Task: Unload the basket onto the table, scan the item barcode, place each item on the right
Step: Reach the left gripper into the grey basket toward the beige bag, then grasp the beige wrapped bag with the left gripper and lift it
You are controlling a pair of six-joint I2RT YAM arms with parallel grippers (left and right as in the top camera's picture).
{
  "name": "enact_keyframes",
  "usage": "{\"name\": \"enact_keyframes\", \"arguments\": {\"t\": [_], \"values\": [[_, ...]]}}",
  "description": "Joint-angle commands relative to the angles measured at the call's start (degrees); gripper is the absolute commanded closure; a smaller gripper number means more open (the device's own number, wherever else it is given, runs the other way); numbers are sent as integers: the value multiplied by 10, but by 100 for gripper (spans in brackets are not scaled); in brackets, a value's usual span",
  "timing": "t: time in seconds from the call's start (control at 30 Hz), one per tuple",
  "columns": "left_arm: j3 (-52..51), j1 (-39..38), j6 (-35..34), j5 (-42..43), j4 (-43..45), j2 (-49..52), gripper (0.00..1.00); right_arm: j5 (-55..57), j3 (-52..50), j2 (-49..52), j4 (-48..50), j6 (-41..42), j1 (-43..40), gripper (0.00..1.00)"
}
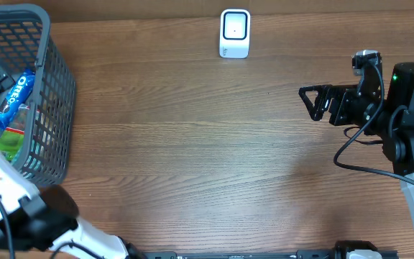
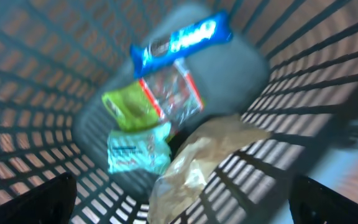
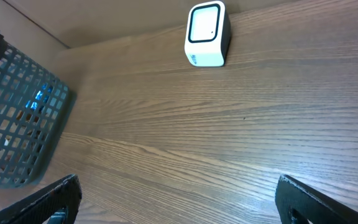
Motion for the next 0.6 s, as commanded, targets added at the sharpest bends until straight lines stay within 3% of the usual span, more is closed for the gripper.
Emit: {"name": "enact_keyframes", "arguments": {"t": [0.0,0.27,0.57], "values": [[7,0,-5,2,-8,51,0,6,15,0,0,0,2,0],[7,0,25,11,-14,139,0,6,15,0,-1,0,2,0],[7,0,139,176,-56,186,2,6,15,0,1,0,2,0]]}}
